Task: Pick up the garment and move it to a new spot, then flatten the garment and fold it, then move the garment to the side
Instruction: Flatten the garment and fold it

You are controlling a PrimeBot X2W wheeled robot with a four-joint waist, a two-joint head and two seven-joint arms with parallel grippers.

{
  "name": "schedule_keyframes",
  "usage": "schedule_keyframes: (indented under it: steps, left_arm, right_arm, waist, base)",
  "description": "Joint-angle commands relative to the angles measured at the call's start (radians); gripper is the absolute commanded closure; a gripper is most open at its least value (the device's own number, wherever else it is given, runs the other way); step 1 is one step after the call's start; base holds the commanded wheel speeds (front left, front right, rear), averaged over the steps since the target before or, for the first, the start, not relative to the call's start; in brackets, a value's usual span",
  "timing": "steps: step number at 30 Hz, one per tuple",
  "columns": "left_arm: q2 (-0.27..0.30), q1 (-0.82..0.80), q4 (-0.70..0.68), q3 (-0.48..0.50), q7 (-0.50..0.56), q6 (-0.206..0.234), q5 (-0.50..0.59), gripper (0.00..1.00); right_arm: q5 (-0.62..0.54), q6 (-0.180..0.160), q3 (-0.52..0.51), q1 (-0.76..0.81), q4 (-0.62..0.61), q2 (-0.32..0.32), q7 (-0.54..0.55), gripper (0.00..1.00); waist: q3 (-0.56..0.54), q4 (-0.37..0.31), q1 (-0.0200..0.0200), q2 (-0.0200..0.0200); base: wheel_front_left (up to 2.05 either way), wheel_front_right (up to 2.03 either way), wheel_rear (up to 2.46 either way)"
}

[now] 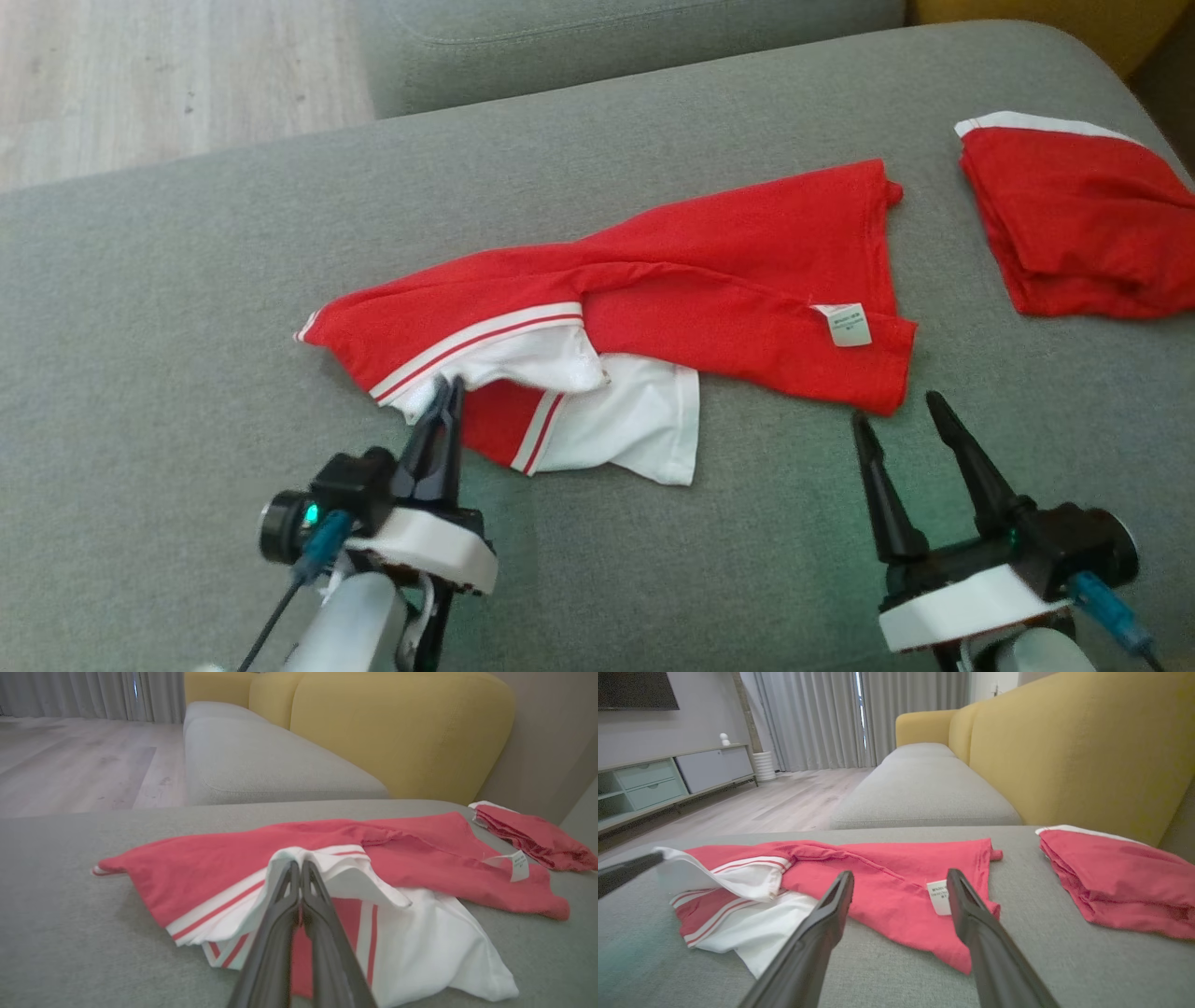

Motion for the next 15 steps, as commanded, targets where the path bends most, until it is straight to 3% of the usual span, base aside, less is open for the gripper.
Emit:
schedule_keyframes:
  steps: [1, 7, 9, 15]
  left_arm:
    - [0.017, 0.003, -0.051, 0.047, -0.005, 0.006, 0.013, 1.00]
    - [0.044, 0.022, -0.183, 0.106, -0.005, 0.011, 0.054, 1.00]
    - [0.053, 0.011, -0.212, 0.125, -0.005, 0.009, 0.064, 1.00]
    - [0.061, -0.015, -0.227, 0.136, -0.005, 0.001, 0.079, 1.00]
  right_arm:
    - [0.016, -0.001, 0.010, -0.042, -0.009, -0.001, -0.011, 0.00]
    - [0.108, -0.001, -0.072, -0.138, 0.168, 0.018, 0.000, 0.00]
    - [0.185, -0.001, -0.089, -0.225, 0.263, 0.016, 0.079, 0.00]
    - [0.286, -0.001, -0.089, -0.357, 0.374, -0.016, 0.194, 0.00]
  waist:
    - [-0.002, 0.007, 0.0000, 0.0000]
    - [0.005, 0.017, 0.0000, 0.0000]
    - [0.017, 0.018, 0.0000, 0.0000]
    - [0.048, 0.025, 0.0000, 0.0000]
  base:
    - [0.00, 0.00, 0.00]
    - [0.00, 0.00, 0.00]
    - [0.00, 0.00, 0.00]
    - [0.00, 0.00, 0.00]
